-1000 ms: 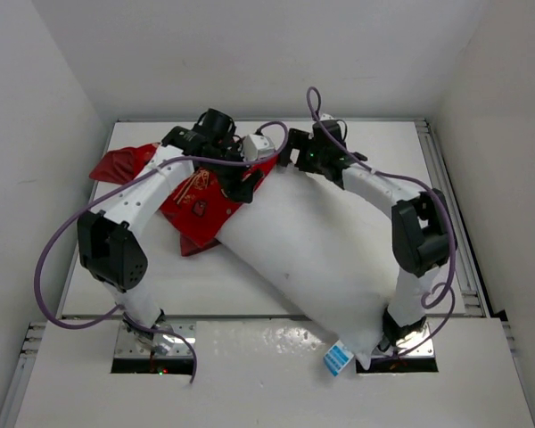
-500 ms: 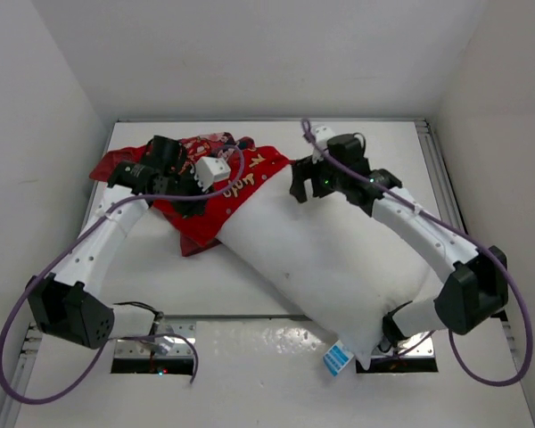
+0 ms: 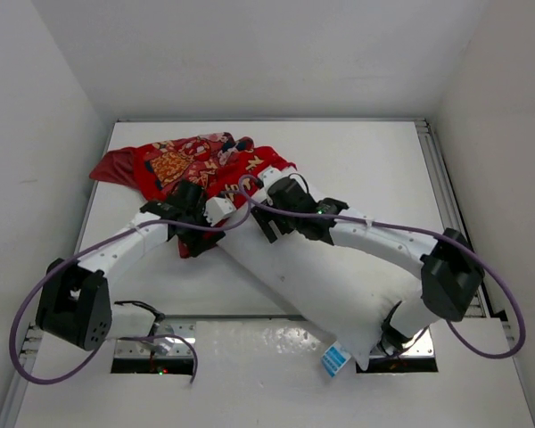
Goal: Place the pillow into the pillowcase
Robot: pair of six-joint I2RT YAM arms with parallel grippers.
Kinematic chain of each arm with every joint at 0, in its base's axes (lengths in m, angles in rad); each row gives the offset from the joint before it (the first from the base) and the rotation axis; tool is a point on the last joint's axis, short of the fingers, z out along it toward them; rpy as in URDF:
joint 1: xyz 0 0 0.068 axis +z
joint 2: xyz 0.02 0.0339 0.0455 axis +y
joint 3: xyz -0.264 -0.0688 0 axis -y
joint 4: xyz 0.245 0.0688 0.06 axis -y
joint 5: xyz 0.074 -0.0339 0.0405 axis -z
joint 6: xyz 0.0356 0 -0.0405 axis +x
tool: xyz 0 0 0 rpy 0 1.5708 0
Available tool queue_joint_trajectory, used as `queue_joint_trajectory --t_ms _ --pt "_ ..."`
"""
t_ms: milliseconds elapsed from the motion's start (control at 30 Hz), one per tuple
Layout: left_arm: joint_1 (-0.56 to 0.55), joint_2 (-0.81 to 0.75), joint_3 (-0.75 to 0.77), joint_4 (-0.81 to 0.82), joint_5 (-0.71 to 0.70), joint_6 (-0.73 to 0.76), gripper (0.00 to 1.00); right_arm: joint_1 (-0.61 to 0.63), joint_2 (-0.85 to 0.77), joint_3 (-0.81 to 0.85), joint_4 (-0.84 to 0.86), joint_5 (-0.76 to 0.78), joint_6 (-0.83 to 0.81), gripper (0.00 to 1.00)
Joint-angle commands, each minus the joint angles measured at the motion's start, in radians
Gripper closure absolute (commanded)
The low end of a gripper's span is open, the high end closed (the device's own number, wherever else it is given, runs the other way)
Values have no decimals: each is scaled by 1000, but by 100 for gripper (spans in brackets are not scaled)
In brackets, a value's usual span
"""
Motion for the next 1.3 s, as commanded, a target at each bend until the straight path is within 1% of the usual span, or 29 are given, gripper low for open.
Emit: queue_joint_trajectory --t_ms 0,33,67,100,167,200,233,267,333,367,400,433,500,533,600,633,667,733,767,867,933,1000,1067,1100,1133,1167,1200,1233,1267 --pt "-15 50 -26 193 -60 -20 15 17 79 -17 10 36 65 14" --pt "-15 85 -26 194 -60 -19 27 13 97 -15 18 38 74 23" --pt "-17 103 -23 186 -58 -20 42 10 105 -15 37 32 85 35" --pt "-17 116 -21 180 -53 -25 69 5 110 -15 45 9 107 65" --pt "-17 131 -14 154 -29 -34 93 -24 128 0 60 -59 117 87" --pt "-17 128 6 142 -21 -51 100 -35 133 9 65 -105 111 96" --pt "-20 116 26 122 3 -52 100 -53 133 28 68 -199 107 100" --pt "-21 105 47 76 46 -52 100 -64 125 34 97 -244 105 100" --pt "-32 78 145 30 87 -60 100 -105 104 45 160 -347 142 100" --pt "-37 68 231 -16 139 -58 100 -124 80 49 230 -375 168 100" --pt "-43 64 274 -35 164 -54 100 -145 70 68 272 -405 227 100" --pt "-53 58 355 -70 210 -49 100 -189 59 83 327 -454 261 100" --pt "-85 64 434 -104 249 -28 100 -254 56 130 424 -478 365 100" --pt "-98 71 507 -147 270 -19 100 -269 55 146 488 -470 402 100" --pt "-141 93 569 -188 282 6 100 -302 49 172 554 -438 506 100" --pt "-153 110 621 -220 290 17 100 -329 41 175 606 -388 575 100" --pt "-177 117 644 -231 298 21 100 -341 38 178 629 -355 600 100" --pt "-198 130 689 -247 334 18 100 -363 26 175 657 -273 648 100" --pt "-202 137 734 -253 356 20 100 -368 19 172 660 -178 677 100" --pt "-216 168 810 -282 450 40 100 -362 -4 134 673 -32 757 100" --pt "-221 183 827 -282 494 41 100 -343 -14 111 694 5 788 100" --pt "-221 189 822 -277 508 44 100 -299 -11 92 694 30 753 100" --pt "-215 182 773 -265 499 64 100 -270 4 92 645 28 710 100" --pt "-205 168 747 -262 479 75 100 -253 16 92 625 -37 696 100" --pt "-199 159 686 -262 464 81 100 -250 42 91 593 -98 676 100" --pt "-183 150 660 -273 457 107 96 -250 55 97 566 -169 638 100" --pt "-175 131 641 -299 465 138 84 -256 65 101 526 -236 624 93" --pt "-169 121 615 -358 467 161 49 -257 75 105 454 -351 609 71" --pt "-150 104 602 -374 474 185 37 -259 67 85 432 -405 554 56"
